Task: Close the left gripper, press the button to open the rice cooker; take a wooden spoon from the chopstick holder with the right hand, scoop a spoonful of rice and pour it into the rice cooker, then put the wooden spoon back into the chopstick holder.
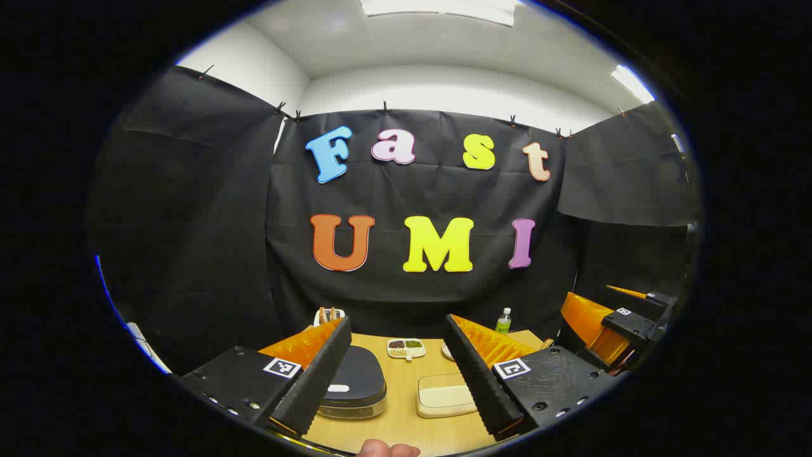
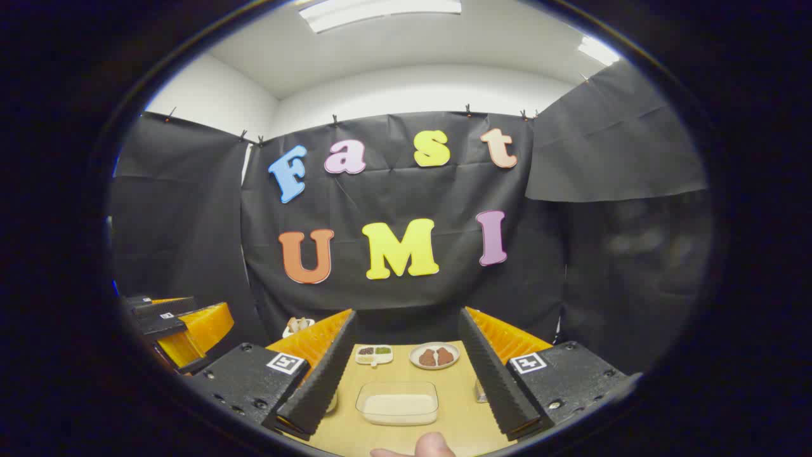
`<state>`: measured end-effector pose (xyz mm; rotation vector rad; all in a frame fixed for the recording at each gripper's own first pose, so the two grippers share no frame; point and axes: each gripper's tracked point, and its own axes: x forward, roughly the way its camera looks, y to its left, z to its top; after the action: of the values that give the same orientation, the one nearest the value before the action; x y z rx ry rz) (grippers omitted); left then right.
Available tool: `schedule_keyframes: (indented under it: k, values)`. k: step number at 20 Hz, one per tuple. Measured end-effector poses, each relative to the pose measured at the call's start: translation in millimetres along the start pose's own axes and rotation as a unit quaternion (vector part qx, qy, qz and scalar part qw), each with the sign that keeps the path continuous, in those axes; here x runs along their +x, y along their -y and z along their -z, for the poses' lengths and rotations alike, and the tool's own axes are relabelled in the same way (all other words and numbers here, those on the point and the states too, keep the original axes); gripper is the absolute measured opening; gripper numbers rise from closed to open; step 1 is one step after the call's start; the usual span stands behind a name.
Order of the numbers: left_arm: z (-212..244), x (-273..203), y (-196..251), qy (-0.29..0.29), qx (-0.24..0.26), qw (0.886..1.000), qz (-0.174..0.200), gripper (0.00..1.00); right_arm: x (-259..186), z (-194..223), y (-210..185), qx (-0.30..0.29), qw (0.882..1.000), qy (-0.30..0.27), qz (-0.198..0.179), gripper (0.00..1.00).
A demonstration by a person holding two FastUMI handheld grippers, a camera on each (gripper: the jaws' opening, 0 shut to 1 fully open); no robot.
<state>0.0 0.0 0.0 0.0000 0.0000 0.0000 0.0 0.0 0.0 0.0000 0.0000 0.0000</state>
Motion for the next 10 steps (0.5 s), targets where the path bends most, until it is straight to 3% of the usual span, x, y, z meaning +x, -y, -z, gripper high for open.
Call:
schedule_keyframes:
  k: [10]
  values:
    - [-7,6,-5,0.014,0.004,1.0,-0.003,0.95,1,-12,10,-0.004,1.0,0.013,0.019,1.0]
